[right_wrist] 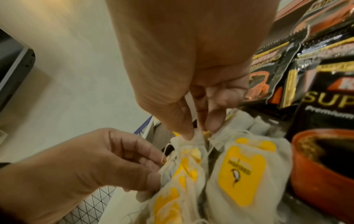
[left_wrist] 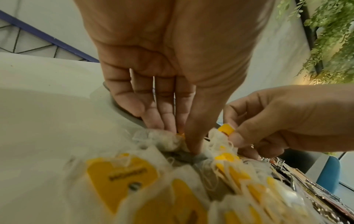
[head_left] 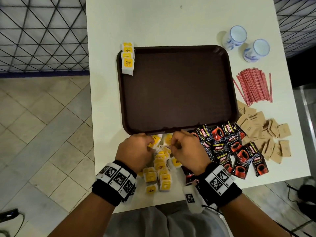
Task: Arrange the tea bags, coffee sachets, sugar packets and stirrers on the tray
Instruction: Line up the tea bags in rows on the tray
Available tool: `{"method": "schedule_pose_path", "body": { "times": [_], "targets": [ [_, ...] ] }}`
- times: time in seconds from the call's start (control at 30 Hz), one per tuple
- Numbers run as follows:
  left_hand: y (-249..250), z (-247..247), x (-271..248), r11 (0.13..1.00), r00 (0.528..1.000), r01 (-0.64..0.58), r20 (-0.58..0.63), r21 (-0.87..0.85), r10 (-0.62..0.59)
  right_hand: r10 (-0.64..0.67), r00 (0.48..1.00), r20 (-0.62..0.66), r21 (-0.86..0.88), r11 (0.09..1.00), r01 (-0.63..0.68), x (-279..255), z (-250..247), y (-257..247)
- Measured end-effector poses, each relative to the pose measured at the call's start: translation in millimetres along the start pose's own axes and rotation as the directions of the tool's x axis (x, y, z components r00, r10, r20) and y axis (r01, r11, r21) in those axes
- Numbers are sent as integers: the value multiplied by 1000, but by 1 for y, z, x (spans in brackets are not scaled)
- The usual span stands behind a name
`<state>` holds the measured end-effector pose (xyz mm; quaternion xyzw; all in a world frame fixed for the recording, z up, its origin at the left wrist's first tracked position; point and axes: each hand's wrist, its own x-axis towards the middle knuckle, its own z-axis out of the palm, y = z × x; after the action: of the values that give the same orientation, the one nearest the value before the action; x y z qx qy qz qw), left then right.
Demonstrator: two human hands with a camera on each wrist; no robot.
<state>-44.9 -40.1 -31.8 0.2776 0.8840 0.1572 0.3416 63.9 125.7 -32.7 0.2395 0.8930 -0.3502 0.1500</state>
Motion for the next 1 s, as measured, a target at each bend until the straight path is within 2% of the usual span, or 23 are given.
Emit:
{"method": "schedule_pose_path", "body": {
  "times": [0.1, 0.23, 0.33, 0.53, 0.77, 0.87, 1.0],
  "targets": [
    [-2, 4, -2, 1000, 1000, -9, -3, -24, 9, 8, 1000, -2, 119, 993, -7, -1, -7, 0],
    [-5, 7, -5, 999, 996, 3, -84, -33, -5, 53, 998, 35, 297, 953, -61, -2, -13, 0],
    [-6, 7, -4, 996, 990, 16, -138, -83, -27, 58, 998, 11, 392, 918, -57, 0, -16, 1],
    [7, 10, -7, 991, 996, 57, -67, -123, -66, 95, 995, 14, 550, 830, -86, 3, -25, -5],
    [8, 20, -9, 978, 996, -24, -90, -207, 6, 110, 994, 16, 537, 837, -101, 8, -28, -1],
    [8, 19, -7, 972, 992, -49, -121, -231, 21, 88, 996, -15, 538, 841, -66, 11, -33, 1],
    [7, 13, -2, 962, 997, -45, -77, -268, 25, 105, 994, -37, 528, 846, -70, 17, -37, 5]
  ]
}}
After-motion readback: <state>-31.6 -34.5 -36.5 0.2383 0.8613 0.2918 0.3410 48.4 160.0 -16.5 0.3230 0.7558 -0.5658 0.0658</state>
